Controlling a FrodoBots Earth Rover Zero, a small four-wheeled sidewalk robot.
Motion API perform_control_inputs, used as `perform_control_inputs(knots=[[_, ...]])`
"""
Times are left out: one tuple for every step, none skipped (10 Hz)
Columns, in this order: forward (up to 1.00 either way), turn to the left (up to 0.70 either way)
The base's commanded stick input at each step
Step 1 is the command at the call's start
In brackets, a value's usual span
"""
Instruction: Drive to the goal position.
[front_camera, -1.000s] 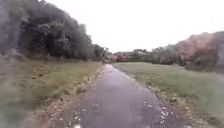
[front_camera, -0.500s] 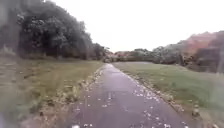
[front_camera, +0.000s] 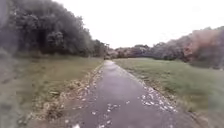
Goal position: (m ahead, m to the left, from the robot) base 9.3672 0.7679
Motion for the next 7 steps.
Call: perform_control_inputs(knots=[[0.98,-0.03],[0.98,-0.03],[0.98,-0.03],[0.98,-0.03],[0.98,-0.03],[0.98,-0.03],[0.98,-0.03]])
